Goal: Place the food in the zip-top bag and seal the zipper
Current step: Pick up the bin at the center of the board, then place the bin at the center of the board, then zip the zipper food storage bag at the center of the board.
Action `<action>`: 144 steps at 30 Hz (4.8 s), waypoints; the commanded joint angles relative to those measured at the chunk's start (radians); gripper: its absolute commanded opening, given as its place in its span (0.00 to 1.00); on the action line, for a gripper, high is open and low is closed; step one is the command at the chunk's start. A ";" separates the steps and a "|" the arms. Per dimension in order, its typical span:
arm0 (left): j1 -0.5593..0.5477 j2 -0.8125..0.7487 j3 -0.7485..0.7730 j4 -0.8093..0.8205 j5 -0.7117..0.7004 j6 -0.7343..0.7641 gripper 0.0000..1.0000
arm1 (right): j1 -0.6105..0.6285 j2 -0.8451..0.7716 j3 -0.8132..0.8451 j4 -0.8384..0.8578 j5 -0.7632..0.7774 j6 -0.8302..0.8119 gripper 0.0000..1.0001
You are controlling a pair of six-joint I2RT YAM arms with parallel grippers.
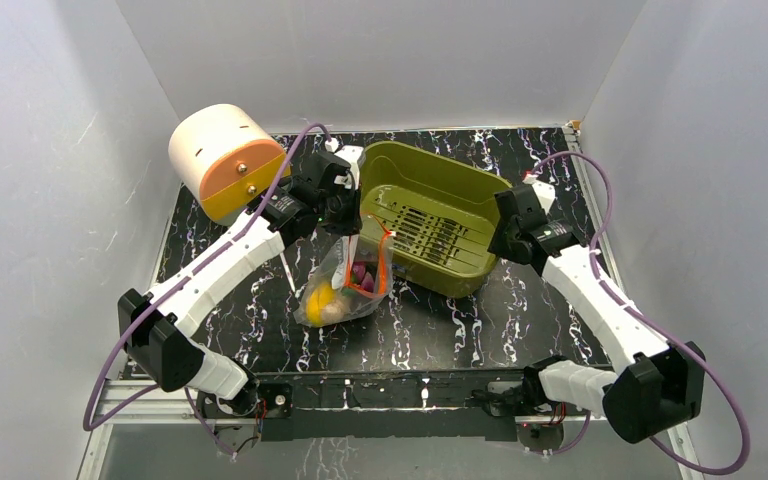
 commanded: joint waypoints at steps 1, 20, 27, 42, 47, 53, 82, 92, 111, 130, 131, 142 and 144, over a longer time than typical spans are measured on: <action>-0.002 -0.019 0.031 -0.015 -0.011 0.010 0.00 | -0.074 0.026 0.026 0.105 -0.028 -0.054 0.28; -0.001 -0.179 0.000 -0.124 -0.159 0.001 0.00 | -0.342 -0.217 -0.125 0.780 -0.105 -0.508 0.00; -0.001 -0.221 -0.033 -0.136 -0.177 -0.003 0.00 | -0.343 -0.261 -0.105 0.850 -0.102 -0.659 0.00; -0.001 -0.218 -0.065 -0.061 -0.153 0.033 0.00 | -0.375 -0.212 -0.126 0.884 -0.338 -0.940 0.00; -0.001 -0.241 -0.086 -0.055 -0.166 0.051 0.00 | -0.383 -0.122 -0.092 0.924 -0.409 -1.036 0.00; -0.001 -0.257 -0.093 -0.058 -0.194 0.074 0.00 | -0.386 -0.081 -0.053 0.928 -0.433 -1.089 0.00; 0.008 -0.200 0.009 -0.038 -0.113 0.074 0.00 | -0.712 -0.155 -0.120 0.428 0.160 -0.386 0.00; 0.008 -0.209 -0.002 -0.034 -0.098 0.065 0.00 | -0.719 -0.234 -0.195 0.347 0.153 -0.263 0.13; 0.008 -0.253 -0.063 0.092 0.141 0.108 0.00 | -0.675 -0.204 0.078 0.166 -0.130 -0.394 0.50; 0.008 -0.311 -0.184 0.142 0.344 0.135 0.00 | -0.364 -0.271 0.004 0.488 -0.752 -0.738 0.51; 0.008 -0.318 -0.192 0.145 0.351 0.147 0.00 | -0.356 -0.274 -0.006 0.506 -0.800 -0.760 0.52; 0.007 -0.393 -0.390 0.263 0.541 0.246 0.00 | -0.277 -0.347 -0.202 0.565 -1.314 -1.124 0.56; 0.007 -0.402 -0.421 0.274 0.550 0.294 0.00 | -0.260 -0.385 -0.261 0.612 -1.344 -1.144 0.57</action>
